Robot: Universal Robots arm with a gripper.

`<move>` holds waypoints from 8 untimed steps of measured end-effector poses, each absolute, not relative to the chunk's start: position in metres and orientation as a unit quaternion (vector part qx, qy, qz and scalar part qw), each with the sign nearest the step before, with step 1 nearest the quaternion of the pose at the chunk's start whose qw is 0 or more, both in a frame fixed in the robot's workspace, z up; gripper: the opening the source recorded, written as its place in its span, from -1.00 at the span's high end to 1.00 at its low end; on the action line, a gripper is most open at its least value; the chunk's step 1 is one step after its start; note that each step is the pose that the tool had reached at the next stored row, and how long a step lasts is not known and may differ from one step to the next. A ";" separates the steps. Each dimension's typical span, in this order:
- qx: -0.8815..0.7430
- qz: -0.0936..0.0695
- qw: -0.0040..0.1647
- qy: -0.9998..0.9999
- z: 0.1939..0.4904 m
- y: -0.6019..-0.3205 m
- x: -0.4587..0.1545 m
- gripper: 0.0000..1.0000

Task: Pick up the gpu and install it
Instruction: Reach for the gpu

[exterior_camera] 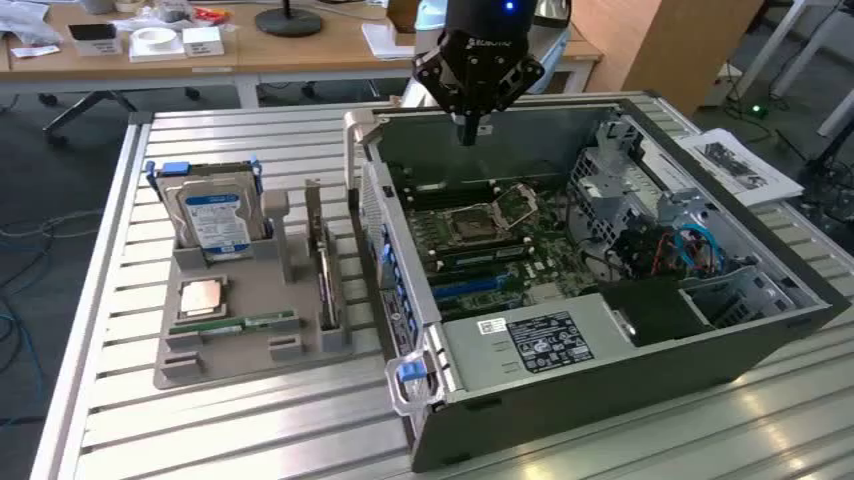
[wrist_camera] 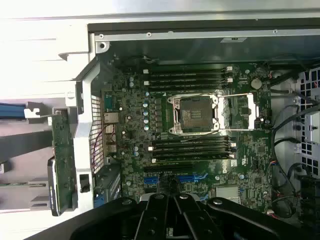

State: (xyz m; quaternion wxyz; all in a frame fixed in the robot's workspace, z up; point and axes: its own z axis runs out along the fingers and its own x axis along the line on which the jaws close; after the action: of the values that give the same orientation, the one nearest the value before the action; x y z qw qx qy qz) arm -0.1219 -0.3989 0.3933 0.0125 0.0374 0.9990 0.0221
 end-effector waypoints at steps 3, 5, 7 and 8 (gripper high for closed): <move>0.037 0.022 0.012 0.999 0.393 -0.399 -0.122 0.79; 0.037 0.022 0.012 0.999 0.393 -0.399 -0.122 0.79; 0.037 0.022 0.012 0.999 0.393 -0.399 -0.122 0.79; 0.037 0.022 0.012 0.999 0.393 -0.399 -0.122 0.79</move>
State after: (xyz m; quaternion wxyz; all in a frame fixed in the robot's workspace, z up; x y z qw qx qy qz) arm -0.1219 -0.3988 0.3933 0.0125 0.0374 0.9990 0.0221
